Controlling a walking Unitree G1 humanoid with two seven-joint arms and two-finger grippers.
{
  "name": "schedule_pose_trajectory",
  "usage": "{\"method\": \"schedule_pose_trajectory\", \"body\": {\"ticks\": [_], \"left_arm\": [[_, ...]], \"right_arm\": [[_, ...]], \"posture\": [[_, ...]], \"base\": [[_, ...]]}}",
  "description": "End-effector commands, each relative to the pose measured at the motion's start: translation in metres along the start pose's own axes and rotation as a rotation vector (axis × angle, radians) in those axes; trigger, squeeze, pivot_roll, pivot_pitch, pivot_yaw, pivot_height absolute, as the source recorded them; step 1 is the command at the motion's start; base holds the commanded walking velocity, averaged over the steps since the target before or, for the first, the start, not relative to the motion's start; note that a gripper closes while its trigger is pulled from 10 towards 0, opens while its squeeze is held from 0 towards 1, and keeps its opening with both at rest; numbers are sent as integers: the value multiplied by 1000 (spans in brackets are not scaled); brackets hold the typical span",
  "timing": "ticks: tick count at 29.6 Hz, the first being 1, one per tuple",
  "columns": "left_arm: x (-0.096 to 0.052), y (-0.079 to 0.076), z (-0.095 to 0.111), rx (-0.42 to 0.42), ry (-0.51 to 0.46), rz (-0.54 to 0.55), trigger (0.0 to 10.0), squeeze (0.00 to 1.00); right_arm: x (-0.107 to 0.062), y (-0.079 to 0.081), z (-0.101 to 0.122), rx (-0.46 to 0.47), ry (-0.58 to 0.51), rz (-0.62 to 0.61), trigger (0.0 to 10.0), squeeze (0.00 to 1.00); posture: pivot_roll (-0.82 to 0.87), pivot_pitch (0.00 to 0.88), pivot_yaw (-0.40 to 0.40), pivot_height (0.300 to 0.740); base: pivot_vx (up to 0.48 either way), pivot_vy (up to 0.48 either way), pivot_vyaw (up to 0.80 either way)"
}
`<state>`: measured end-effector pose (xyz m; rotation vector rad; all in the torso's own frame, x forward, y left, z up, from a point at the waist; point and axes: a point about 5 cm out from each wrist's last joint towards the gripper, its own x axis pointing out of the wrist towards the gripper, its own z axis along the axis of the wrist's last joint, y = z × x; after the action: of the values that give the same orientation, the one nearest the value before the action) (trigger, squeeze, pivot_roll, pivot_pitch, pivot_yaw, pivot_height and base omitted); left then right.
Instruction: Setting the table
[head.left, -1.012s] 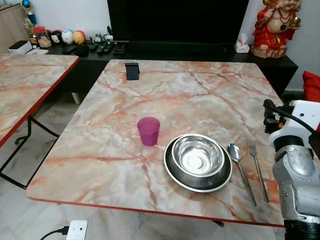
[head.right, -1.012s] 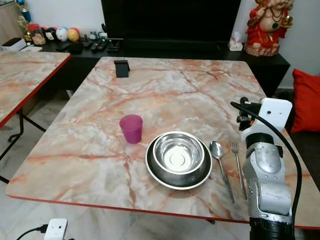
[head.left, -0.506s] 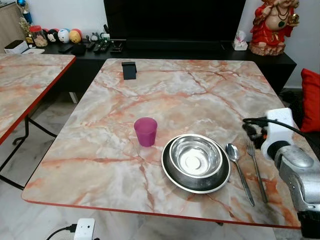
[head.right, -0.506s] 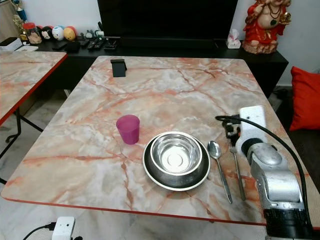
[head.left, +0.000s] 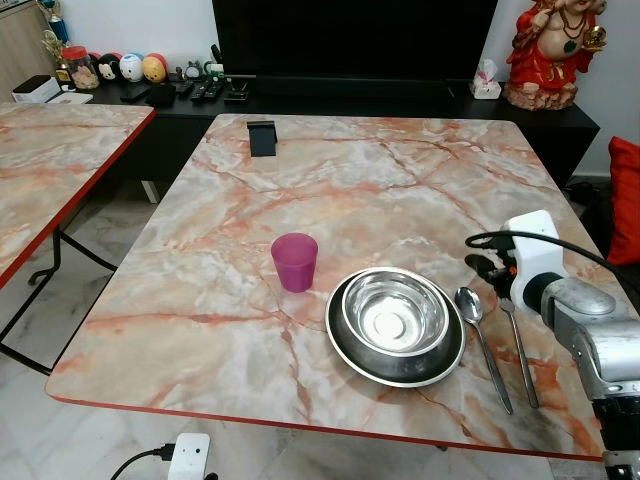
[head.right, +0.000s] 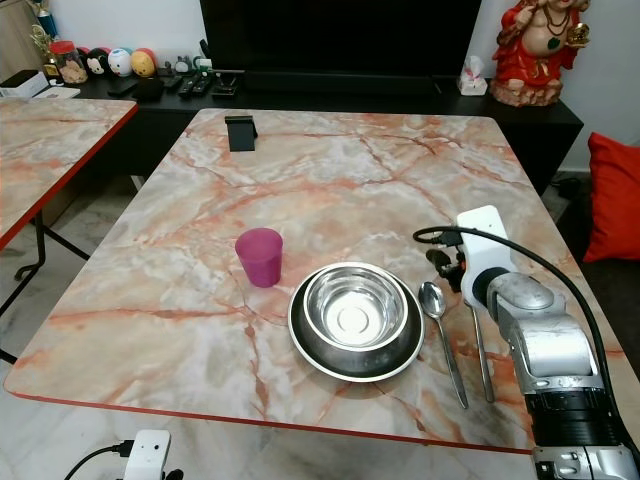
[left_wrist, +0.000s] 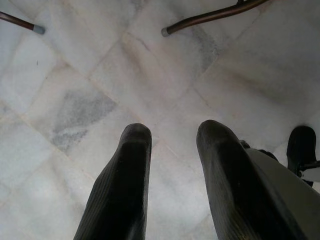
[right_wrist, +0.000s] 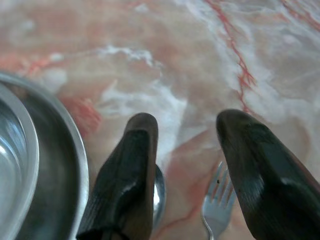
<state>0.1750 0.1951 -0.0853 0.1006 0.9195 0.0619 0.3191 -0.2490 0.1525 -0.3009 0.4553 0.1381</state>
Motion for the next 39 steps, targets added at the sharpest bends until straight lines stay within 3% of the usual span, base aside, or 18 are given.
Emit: {"method": "schedule_pose_trajectory", "body": {"ticks": [1, 11, 22, 39], "left_arm": [[0, 5, 0, 4, 15, 13, 10000, 0], [-3, 18, -8, 2, 28, 26, 10000, 0], [-2, 19, -7, 5, 27, 24, 10000, 0], [-2, 20, -7, 12, 28, 24, 10000, 0]], "right_arm": [[0, -1, -5, -48, 33, -4, 10000, 0], [-1, 5, -10, -92, 63, 21, 10000, 0], [-12, 13, -27, -112, 106, 26, 10000, 0], [-13, 12, -34, -154, 126, -37, 10000, 0]], "posture": [[-18, 27, 22, 740], [-18, 26, 18, 740], [-23, 15, 20, 740], [-20, 10, 20, 740]], "base": [[0, 0, 0], [0, 0, 0], [0, 0, 0], [0, 0, 0]]}}
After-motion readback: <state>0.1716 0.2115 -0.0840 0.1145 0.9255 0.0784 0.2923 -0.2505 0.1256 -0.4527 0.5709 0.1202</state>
